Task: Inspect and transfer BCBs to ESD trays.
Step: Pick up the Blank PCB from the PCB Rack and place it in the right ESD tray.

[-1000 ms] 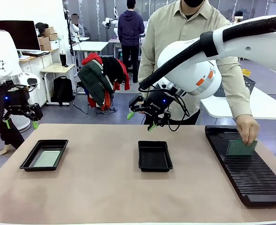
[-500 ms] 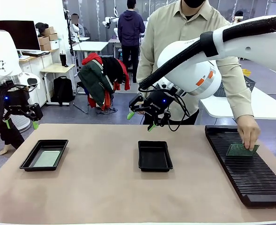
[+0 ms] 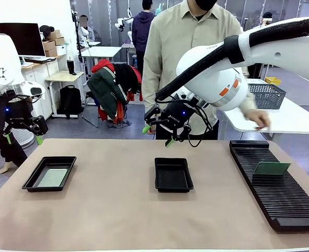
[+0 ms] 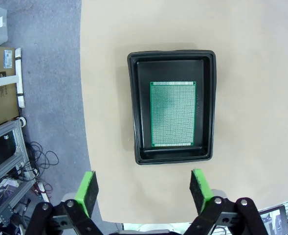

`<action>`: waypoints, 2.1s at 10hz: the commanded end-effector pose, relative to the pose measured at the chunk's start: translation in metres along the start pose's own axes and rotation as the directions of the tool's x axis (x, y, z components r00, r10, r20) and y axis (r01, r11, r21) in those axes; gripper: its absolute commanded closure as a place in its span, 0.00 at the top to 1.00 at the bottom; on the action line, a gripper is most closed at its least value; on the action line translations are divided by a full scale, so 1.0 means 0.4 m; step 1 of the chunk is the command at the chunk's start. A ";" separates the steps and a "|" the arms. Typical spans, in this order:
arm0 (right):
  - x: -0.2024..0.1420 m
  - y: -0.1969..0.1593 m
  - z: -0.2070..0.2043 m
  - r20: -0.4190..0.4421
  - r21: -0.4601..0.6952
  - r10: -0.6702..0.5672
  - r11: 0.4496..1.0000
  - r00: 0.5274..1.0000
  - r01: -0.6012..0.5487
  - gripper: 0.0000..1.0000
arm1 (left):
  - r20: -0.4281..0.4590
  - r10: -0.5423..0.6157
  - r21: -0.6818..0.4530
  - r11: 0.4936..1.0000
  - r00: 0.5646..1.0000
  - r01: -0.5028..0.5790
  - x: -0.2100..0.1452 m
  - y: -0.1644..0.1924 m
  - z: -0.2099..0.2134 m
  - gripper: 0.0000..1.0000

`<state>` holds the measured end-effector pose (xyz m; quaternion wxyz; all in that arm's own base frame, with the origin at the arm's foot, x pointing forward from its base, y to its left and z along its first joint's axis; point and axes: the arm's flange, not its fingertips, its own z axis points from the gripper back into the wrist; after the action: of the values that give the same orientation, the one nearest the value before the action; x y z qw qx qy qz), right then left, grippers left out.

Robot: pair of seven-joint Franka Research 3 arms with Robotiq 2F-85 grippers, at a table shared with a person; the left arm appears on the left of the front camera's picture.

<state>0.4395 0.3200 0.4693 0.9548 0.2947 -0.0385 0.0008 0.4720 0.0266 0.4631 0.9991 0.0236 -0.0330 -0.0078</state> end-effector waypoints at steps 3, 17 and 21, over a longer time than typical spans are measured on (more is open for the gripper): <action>0.006 0.004 -0.004 0.008 -0.018 -0.013 1.000 1.000 0.013 1.00 | 0.005 0.001 0.000 1.000 1.000 -0.001 -0.001 -0.001 -0.003 1.00; -0.070 -0.177 0.418 -0.129 -0.312 0.565 0.757 0.815 -0.574 1.00 | 0.005 0.001 0.000 1.000 1.000 -0.001 -0.001 -0.001 -0.003 1.00; -0.070 -0.316 0.648 -0.253 -0.289 0.767 0.522 0.590 -0.802 1.00 | 0.005 0.001 0.000 1.000 1.000 -0.001 -0.001 -0.001 -0.003 1.00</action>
<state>0.3944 0.0853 0.6050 0.9052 0.0665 -0.1282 0.3997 0.4722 0.0268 0.4629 0.9992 0.0234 -0.0329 -0.0076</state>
